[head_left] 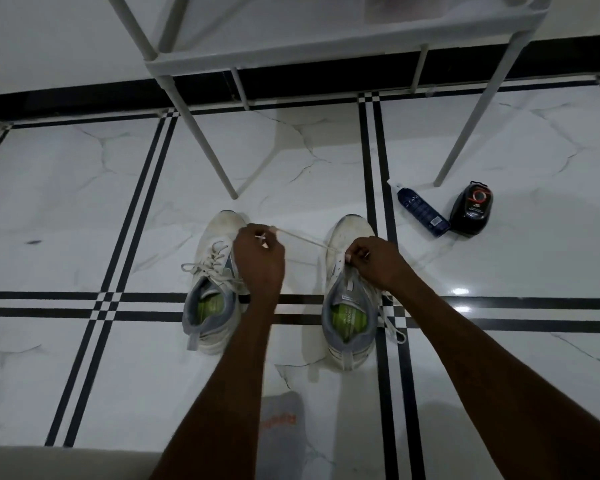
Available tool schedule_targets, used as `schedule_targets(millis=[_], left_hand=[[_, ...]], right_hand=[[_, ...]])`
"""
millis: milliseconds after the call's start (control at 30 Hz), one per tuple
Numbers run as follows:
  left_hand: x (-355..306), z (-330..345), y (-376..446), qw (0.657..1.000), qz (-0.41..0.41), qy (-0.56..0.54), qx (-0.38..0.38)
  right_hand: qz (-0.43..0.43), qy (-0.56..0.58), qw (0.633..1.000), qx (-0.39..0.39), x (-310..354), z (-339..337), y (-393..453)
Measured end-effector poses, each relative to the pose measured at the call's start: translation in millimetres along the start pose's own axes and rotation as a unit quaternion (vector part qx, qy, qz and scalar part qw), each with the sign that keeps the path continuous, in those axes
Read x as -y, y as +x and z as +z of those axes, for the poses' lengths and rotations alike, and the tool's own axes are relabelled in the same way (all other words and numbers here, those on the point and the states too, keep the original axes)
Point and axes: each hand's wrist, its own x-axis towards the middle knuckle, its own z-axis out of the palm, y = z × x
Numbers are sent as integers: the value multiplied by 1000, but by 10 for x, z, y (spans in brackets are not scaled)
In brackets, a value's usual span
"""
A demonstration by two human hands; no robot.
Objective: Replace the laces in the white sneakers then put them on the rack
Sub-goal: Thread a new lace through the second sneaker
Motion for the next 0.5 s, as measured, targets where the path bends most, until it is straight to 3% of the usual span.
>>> schedule_targets(millis=[67,167,300,400,500], left_hand=[[87,-61,86,1000,-12,12,5],[119,-60,81,997,-30,25,70],[-142,106,0,994,41,-18,99],[-437,278,-36,963,98,-70,241],[-637,428,-65,897,74,-87,427]], right_hand=[[11,-1,1000,14,14,-19,9],[38,-3,998,52,71,-136,34],[118,100,986,56,241,-465,50],[130,218,967,29,414,-740,81],[114,266,957,24,488,-915,99]])
